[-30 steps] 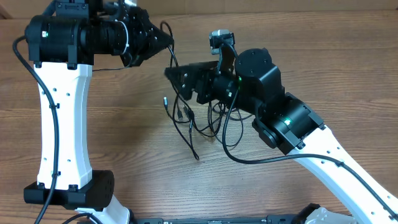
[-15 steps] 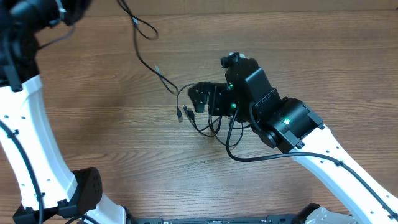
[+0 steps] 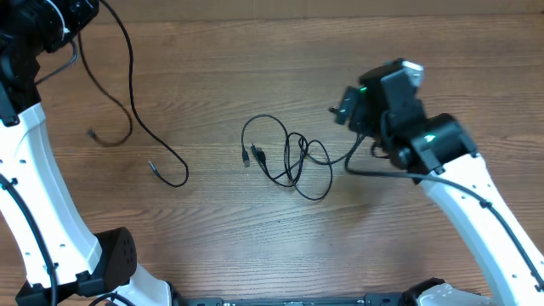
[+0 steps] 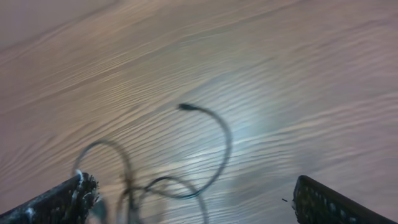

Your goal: Untangle cables

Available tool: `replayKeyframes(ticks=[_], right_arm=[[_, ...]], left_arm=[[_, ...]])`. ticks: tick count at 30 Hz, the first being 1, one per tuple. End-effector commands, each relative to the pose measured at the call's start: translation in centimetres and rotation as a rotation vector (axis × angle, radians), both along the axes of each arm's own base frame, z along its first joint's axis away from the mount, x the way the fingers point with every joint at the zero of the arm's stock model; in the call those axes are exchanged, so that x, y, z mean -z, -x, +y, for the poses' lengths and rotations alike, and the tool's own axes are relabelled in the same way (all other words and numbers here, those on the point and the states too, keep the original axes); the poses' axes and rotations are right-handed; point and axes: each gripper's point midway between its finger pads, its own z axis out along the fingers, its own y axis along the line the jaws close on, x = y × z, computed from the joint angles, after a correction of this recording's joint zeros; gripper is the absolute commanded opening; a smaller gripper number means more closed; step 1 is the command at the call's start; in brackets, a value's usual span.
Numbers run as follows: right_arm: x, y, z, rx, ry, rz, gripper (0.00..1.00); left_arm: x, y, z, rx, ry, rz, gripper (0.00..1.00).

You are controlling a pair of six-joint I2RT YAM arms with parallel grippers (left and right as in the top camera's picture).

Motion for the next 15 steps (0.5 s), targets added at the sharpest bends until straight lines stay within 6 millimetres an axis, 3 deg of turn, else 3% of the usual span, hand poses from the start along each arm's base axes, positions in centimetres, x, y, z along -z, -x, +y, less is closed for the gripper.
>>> replayKeyframes(ticks=[1,9,15], right_arm=[[0.3,-0.3,-2.1,0.059,0.018,0.008,1.00],[0.3,-0.4,-2.6,0.074,0.018,0.009,1.00],[0.3,-0.4,-2.6,0.074,0.019,0.009,1.00]], left_arm=[[-0.4,-0.5,-2.9,0.221,-0.072,-0.078,0.04],[5.1,-4.8,-7.4,0.404,-0.159,-0.021,0.04],[8.9,-8.0,-7.0,0.430,-0.185,0.021,0.04]])
